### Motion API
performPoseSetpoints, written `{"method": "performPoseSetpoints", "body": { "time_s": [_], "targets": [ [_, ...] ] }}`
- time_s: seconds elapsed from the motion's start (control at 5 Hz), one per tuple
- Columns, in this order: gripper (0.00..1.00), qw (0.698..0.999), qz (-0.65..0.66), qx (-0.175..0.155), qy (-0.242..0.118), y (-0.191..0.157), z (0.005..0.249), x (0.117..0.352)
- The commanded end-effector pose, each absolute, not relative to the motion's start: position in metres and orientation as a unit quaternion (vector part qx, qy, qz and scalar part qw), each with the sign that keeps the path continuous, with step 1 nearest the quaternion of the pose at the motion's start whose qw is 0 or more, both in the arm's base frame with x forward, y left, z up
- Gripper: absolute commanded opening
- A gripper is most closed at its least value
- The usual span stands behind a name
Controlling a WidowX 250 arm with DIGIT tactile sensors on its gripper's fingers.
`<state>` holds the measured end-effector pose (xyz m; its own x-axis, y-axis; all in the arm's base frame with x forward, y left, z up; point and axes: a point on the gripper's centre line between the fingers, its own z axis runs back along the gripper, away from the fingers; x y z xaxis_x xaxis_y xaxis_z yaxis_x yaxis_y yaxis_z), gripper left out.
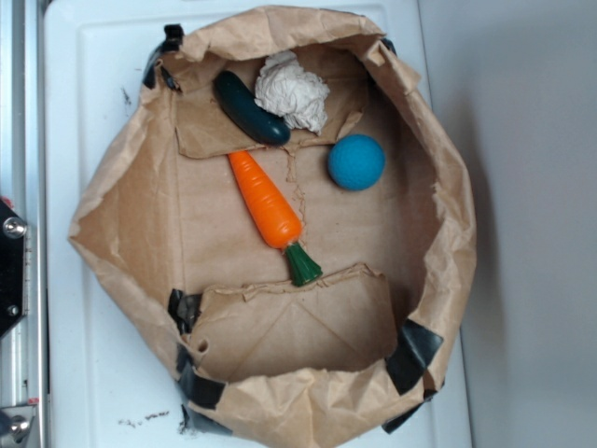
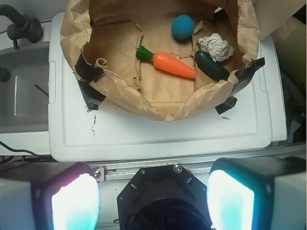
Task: Grab the blue ball.
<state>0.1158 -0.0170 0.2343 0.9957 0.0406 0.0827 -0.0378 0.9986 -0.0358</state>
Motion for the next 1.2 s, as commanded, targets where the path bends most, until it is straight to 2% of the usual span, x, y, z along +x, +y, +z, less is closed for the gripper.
{"method": "performPoseSetpoints", "body": {
  "time_s": [0.0,0.2,0.4,0.6,0.8,1.0],
  "targets": [
    [1.0,0.999,0.02,-0.017,-0.042,-0.017,0.234,0.116],
    [1.0,0.998,0.033,-0.017,-0.058,-0.017,0.236,0.139],
    [1.0,0.997,0.023,-0.01,-0.067,-0.009,0.227,0.16],
    [1.0,0.996,-0.022,-0.016,-0.084,0.01,0.211,0.186],
    [1.0,0.996,-0.032,-0.007,-0.089,0.026,0.2,0.219],
    [1.0,0.993,-0.032,-0.004,-0.115,0.038,0.198,0.251]
  ]
}}
